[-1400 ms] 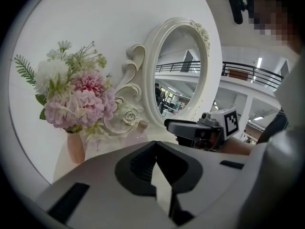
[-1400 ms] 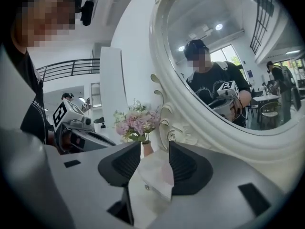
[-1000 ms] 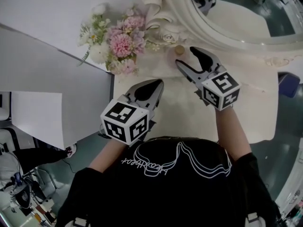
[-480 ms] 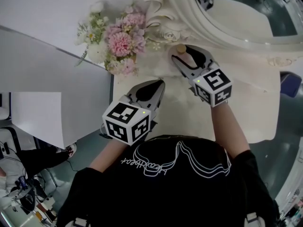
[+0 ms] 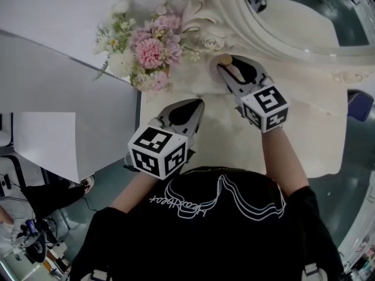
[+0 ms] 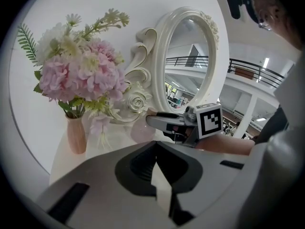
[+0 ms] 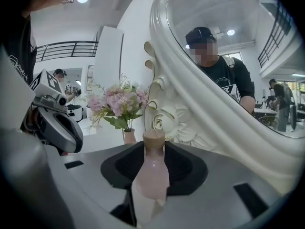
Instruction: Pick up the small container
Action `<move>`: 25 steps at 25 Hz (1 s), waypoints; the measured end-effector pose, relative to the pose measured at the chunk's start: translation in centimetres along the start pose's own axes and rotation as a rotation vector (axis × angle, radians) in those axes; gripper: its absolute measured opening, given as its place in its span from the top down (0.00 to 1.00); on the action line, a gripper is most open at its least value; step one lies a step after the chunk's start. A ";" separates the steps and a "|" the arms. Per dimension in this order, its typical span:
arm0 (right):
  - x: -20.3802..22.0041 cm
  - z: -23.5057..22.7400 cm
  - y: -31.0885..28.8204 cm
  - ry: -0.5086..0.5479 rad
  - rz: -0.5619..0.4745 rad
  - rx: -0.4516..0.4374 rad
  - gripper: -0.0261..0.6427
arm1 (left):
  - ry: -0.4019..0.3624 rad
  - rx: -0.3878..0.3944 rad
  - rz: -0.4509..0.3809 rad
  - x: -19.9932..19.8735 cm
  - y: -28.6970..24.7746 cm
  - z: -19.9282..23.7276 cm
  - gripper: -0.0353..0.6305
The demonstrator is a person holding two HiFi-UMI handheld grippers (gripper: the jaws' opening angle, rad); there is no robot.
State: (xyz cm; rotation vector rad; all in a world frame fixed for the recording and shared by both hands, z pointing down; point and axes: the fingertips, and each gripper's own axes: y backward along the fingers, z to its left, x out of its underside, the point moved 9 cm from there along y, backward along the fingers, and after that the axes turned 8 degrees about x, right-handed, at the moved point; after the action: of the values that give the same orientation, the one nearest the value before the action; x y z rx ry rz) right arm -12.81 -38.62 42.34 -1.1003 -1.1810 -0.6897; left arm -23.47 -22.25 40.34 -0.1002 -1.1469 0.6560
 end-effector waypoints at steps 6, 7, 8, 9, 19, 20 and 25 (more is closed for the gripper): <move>0.1 -0.1 0.1 0.000 -0.011 0.013 0.77 | 0.003 0.000 -0.004 0.0 0.1 -0.1 0.94; 0.1 0.0 0.1 0.000 -0.012 0.014 0.78 | 0.003 -0.001 -0.006 0.1 0.2 -0.2 0.94; 0.1 0.0 0.1 0.000 -0.013 0.016 0.78 | 0.004 -0.003 -0.006 0.1 0.2 -0.2 0.94; 0.1 0.0 0.1 -0.001 -0.014 0.018 0.78 | 0.004 -0.004 -0.007 0.1 0.2 -0.2 0.94; 0.2 0.0 0.4 -0.034 -0.025 0.036 0.78 | -0.001 -0.013 -0.011 0.3 1.0 -0.7 0.94; 0.3 -0.1 0.5 -0.046 -0.029 0.040 0.78 | -0.002 -0.014 -0.011 0.3 1.1 -0.8 0.94; 0.1 -0.2 1.4 -0.082 -0.034 0.057 0.78 | -0.008 -0.018 -0.016 0.5 1.5 -1.4 0.94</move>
State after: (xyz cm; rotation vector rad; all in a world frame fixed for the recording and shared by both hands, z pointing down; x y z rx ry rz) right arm -11.43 -38.26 42.04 -1.0712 -1.2843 -0.6386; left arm -22.81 -20.49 39.55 -0.1033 -1.1598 0.6324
